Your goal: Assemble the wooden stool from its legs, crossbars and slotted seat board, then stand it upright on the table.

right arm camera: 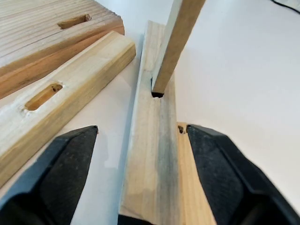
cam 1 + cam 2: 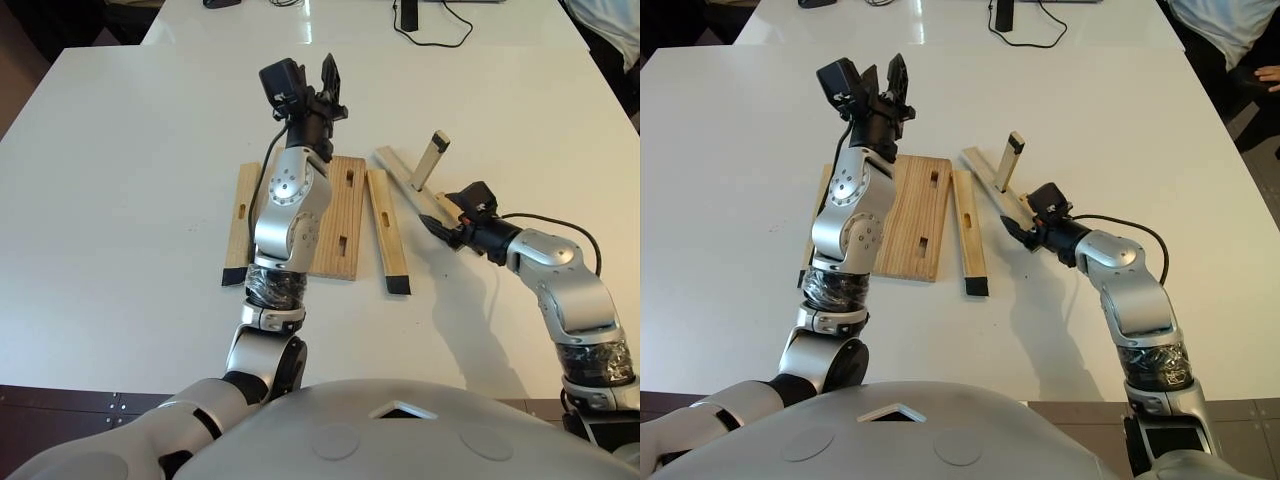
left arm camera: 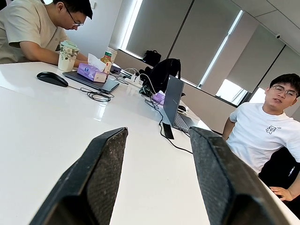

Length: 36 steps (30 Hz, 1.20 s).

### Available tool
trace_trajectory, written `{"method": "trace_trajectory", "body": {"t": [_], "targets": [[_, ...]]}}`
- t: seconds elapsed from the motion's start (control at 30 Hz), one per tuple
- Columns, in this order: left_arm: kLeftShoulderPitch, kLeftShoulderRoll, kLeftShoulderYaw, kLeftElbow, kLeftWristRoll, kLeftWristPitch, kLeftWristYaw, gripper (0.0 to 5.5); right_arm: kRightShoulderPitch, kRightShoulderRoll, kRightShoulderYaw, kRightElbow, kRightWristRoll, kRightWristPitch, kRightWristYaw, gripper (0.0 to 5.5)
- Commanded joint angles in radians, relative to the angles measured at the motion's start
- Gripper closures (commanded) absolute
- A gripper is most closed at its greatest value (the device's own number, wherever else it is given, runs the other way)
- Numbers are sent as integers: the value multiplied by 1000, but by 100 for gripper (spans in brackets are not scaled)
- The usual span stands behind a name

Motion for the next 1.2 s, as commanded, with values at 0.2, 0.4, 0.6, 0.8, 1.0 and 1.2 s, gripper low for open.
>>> {"method": "trace_trajectory", "body": {"t": [0.2, 0.4, 0.6, 0.8, 1.0, 1.2], "targets": [[55, -103, -19, 36, -23, -14, -8, 308, -8, -2, -14, 54, 13, 30, -2, 205], [57, -104, -25, 34, -28, -22, -2, 308, 3, -16, -4, 38, 11, 24, 10, 265], [60, -108, -29, 30, -32, -29, 4, 308, 11, -16, 13, 8, 8, 29, 15, 359], [64, -105, -35, 22, -36, -23, 2, 308, 21, 2, 36, 40, -12, 57, -18, 442], [64, -104, -36, 19, -38, -21, 4, 308, 27, 15, 3, -6, 42, 47, -4, 417], [61, -104, -32, 23, -37, -26, 8, 308, -3, 6, -43, 13, 71, 40, -1, 331]]}}
